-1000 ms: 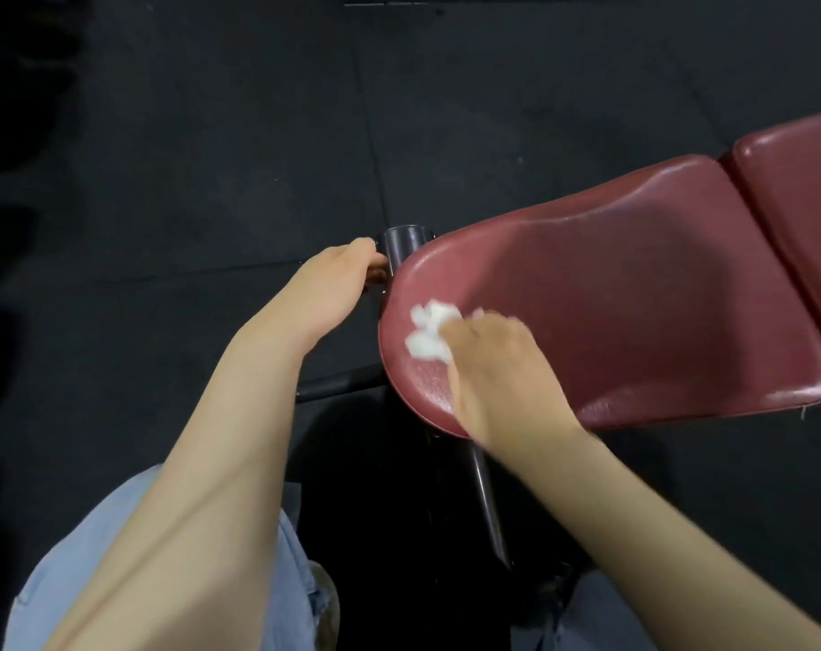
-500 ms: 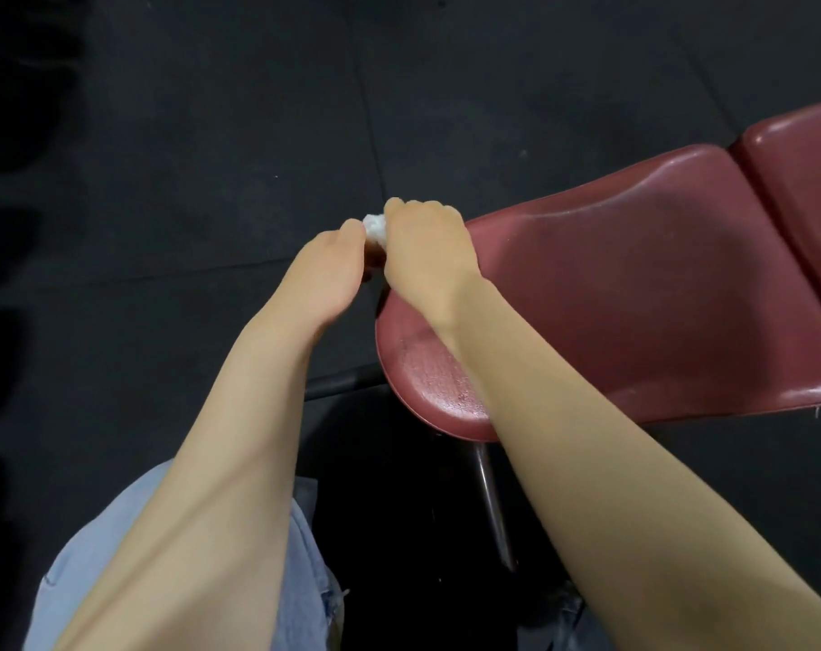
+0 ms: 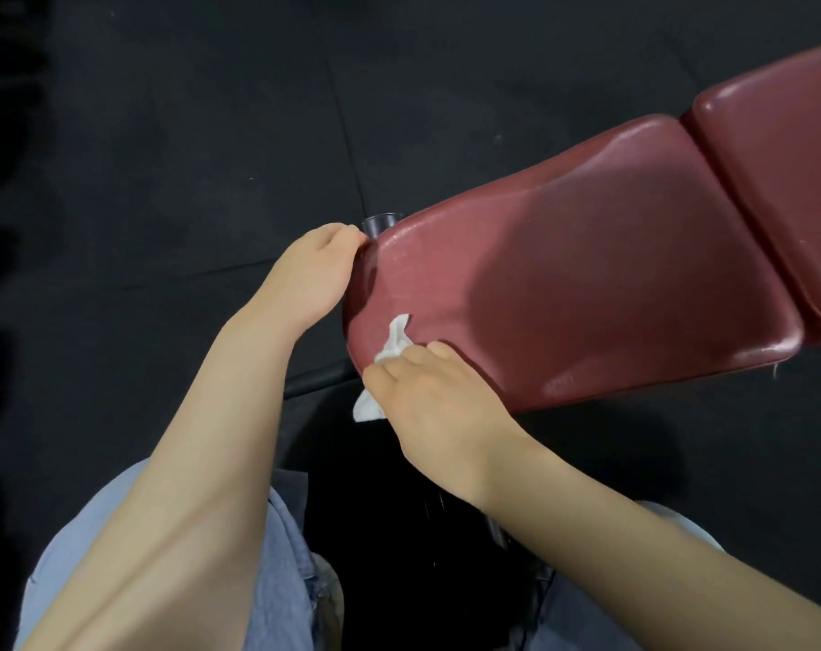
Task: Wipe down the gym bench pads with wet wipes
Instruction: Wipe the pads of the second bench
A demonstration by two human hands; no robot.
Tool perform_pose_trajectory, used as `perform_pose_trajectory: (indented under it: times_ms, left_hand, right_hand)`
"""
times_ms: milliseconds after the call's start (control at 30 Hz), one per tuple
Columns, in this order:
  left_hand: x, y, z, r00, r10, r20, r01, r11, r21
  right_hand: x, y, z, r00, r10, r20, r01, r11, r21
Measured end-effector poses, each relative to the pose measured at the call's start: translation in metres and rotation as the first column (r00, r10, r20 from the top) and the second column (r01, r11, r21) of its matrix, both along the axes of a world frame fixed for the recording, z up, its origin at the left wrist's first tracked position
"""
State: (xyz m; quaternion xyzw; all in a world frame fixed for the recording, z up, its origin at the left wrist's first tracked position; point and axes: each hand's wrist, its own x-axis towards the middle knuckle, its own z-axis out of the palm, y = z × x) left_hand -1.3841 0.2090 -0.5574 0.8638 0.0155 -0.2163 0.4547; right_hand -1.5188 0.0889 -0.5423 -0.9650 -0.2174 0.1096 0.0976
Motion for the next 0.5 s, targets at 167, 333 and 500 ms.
perform_pose_trajectory:
  times_ms: [167, 333, 500]
  left_hand:
    - [-0.001, -0.006, -0.006, 0.999, -0.006, 0.041, 0.005, 1.0, 0.019]
    - [-0.004, -0.005, -0.012, 0.996, -0.031, 0.082, 0.026, 0.998, 0.063]
    - [-0.014, -0.011, -0.005, 0.942, -0.188, 0.28, 0.133, 0.97, 0.202]
  right_hand:
    - [-0.027, -0.015, -0.003, 0.99, -0.043, 0.131, 0.039, 0.999, 0.028]
    - [-0.05, -0.032, -0.007, 0.981, -0.122, 0.153, 0.117, 0.992, 0.045]
    - [-0.068, -0.047, 0.002, 0.951, -0.295, 0.096, 0.286, 0.953, 0.096]
